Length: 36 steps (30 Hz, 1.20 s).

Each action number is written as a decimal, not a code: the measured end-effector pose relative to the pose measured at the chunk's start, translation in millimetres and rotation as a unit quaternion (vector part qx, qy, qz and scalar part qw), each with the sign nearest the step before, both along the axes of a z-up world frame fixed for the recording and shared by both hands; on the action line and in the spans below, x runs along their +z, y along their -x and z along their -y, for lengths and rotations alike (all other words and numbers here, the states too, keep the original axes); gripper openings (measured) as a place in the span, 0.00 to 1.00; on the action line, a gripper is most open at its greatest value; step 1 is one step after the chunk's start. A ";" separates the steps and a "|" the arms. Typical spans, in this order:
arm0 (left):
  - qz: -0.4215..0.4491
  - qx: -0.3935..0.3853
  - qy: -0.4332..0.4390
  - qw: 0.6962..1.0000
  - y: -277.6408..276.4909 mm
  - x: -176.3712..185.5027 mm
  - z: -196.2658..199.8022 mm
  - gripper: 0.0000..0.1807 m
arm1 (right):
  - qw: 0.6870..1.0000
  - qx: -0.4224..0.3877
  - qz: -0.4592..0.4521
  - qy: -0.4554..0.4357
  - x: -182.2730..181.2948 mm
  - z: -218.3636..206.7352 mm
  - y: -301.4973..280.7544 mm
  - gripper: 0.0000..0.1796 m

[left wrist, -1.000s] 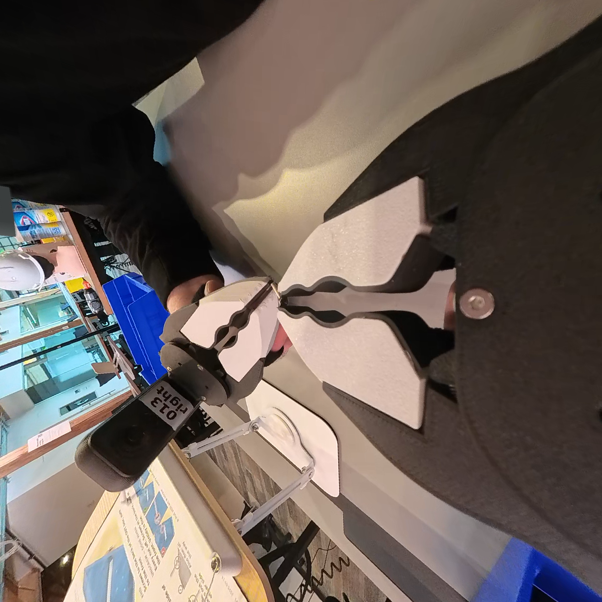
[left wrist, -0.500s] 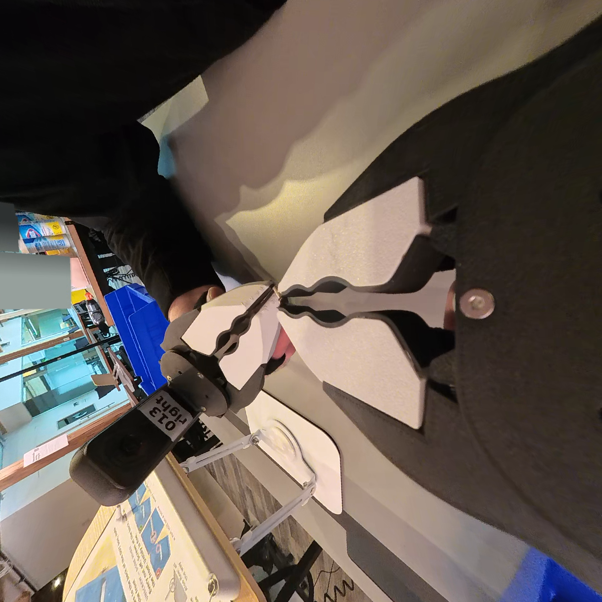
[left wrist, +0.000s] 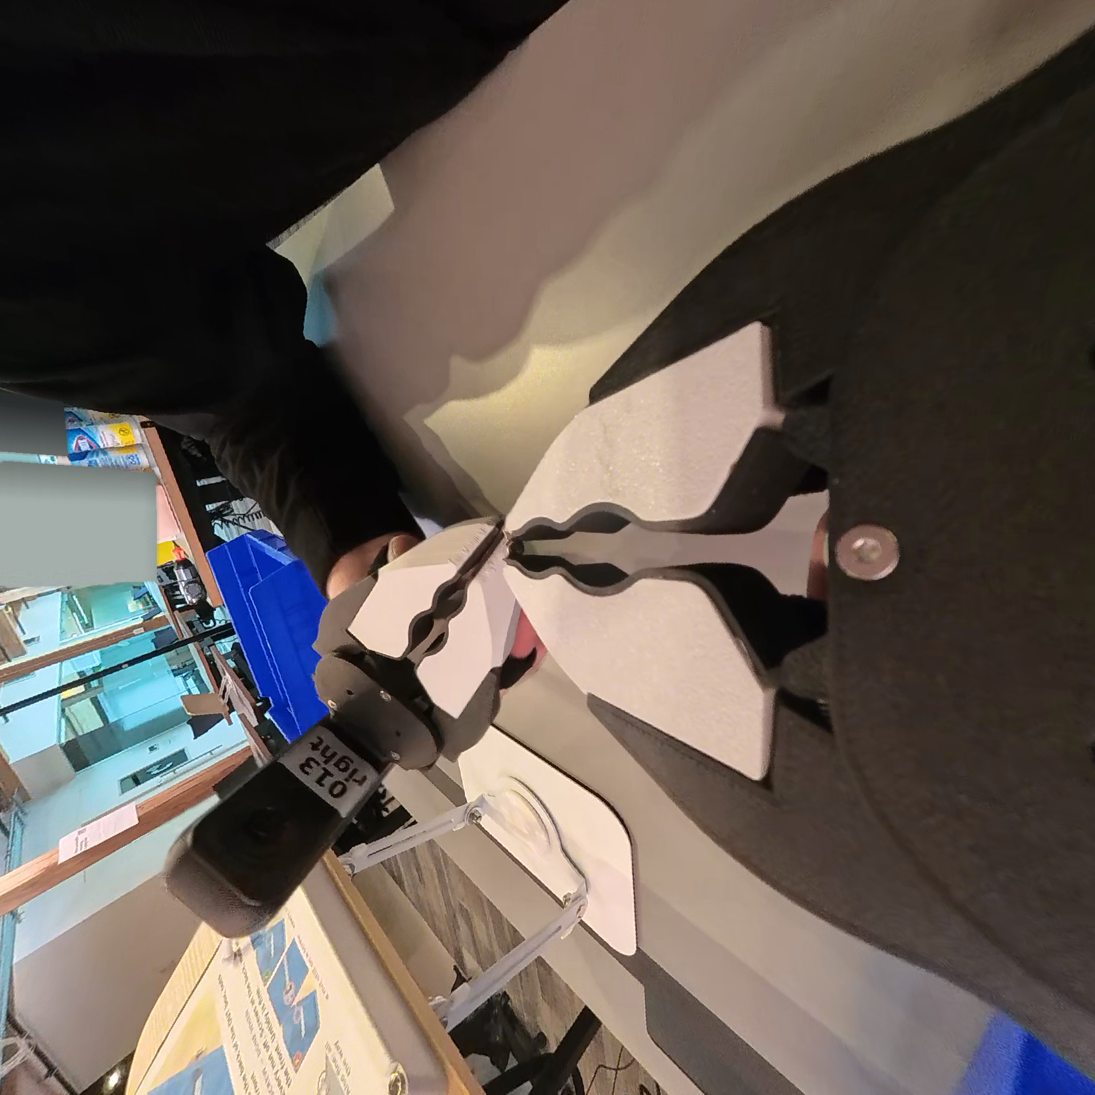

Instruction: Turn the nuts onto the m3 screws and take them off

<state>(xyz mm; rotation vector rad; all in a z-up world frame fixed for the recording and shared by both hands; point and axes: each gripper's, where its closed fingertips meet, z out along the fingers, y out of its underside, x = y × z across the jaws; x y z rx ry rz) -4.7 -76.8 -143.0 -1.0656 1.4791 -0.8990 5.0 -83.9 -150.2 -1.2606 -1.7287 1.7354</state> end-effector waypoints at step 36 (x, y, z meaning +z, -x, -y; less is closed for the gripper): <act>-0.017 -0.010 -0.028 0.999 -3.4 -3.6 6.2 0.02 | 0.998 0.052 -0.003 0.036 -0.4 10.5 0.3 0.00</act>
